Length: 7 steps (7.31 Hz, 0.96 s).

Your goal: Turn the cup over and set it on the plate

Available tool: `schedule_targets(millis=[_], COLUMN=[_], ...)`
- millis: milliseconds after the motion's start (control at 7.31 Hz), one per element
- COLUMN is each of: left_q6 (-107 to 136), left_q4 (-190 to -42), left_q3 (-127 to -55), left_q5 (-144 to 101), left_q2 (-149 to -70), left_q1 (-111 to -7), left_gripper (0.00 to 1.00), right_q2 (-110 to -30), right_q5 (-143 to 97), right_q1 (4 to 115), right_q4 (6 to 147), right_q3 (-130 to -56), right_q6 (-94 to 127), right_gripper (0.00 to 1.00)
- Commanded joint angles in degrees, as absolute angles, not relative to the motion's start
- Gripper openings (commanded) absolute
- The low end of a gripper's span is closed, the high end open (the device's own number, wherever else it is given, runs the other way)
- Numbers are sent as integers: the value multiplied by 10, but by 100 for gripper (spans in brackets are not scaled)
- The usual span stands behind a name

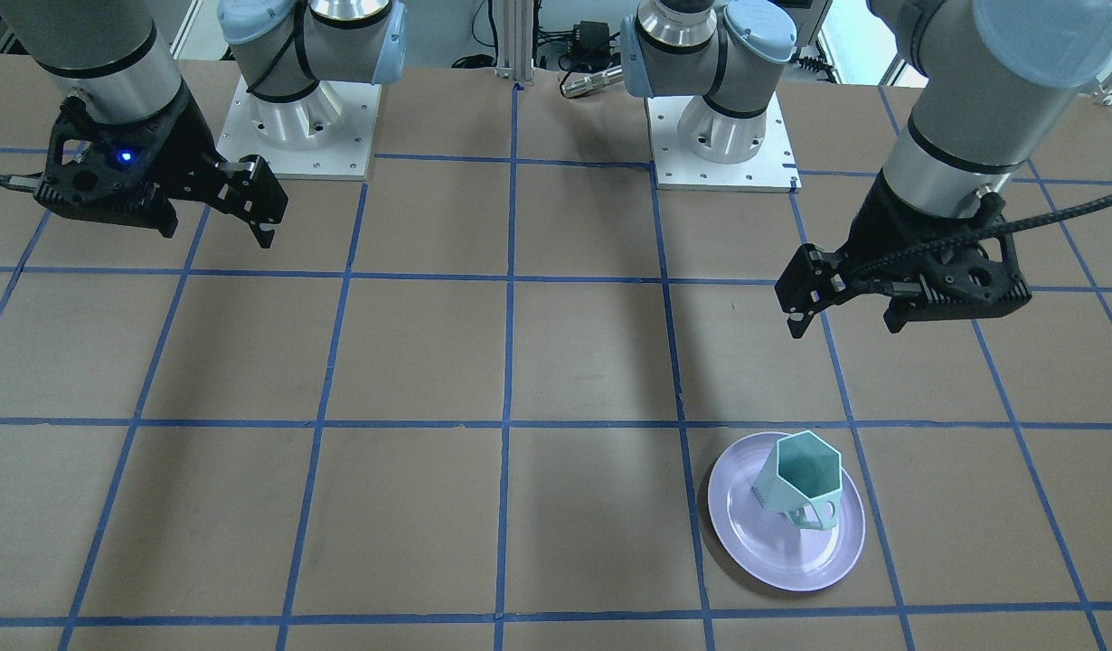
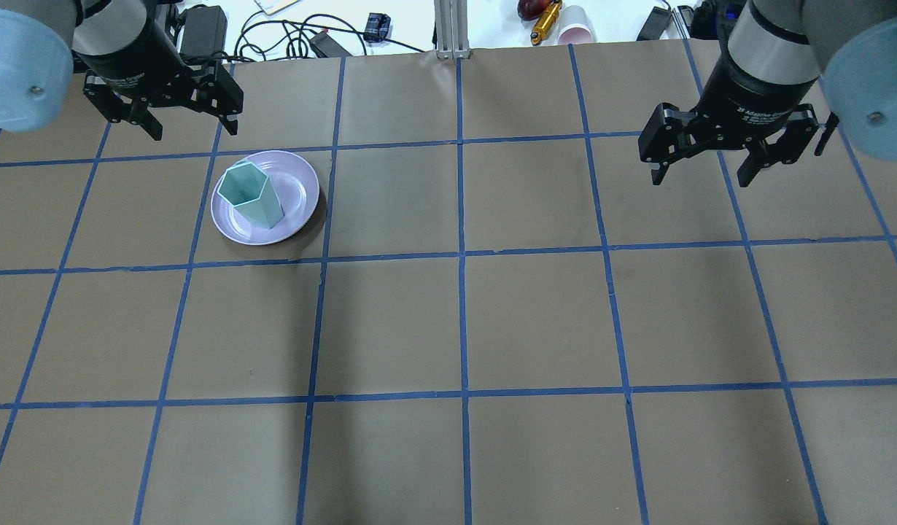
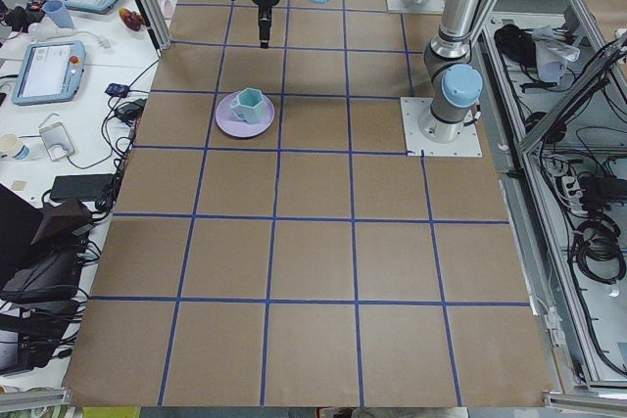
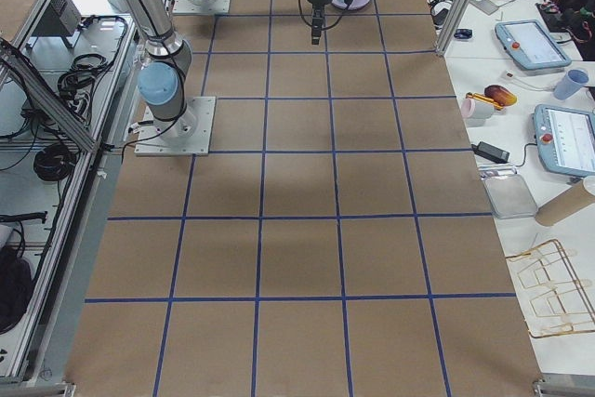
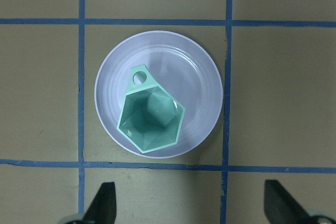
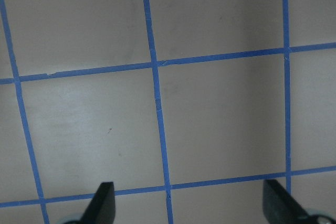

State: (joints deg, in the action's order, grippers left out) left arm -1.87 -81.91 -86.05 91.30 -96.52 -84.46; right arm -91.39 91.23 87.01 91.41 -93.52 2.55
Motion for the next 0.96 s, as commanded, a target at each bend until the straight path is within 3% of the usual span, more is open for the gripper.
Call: schedule_targets(millis=[0,821], left_q6=[12,10], left_q4=[-843,-868], left_q3=[-856,-863], left_q5=[905,907], left_q2=[-966,-955], left_q1=[-876,-887], left_gripper=[100,100], right_q2=[-914,-914], right_q5=[912,912], right_q1=[870,870], right_q4=[914,914], right_q3=[-935,-935], right_q6=[25,25], right_gripper=[100,100])
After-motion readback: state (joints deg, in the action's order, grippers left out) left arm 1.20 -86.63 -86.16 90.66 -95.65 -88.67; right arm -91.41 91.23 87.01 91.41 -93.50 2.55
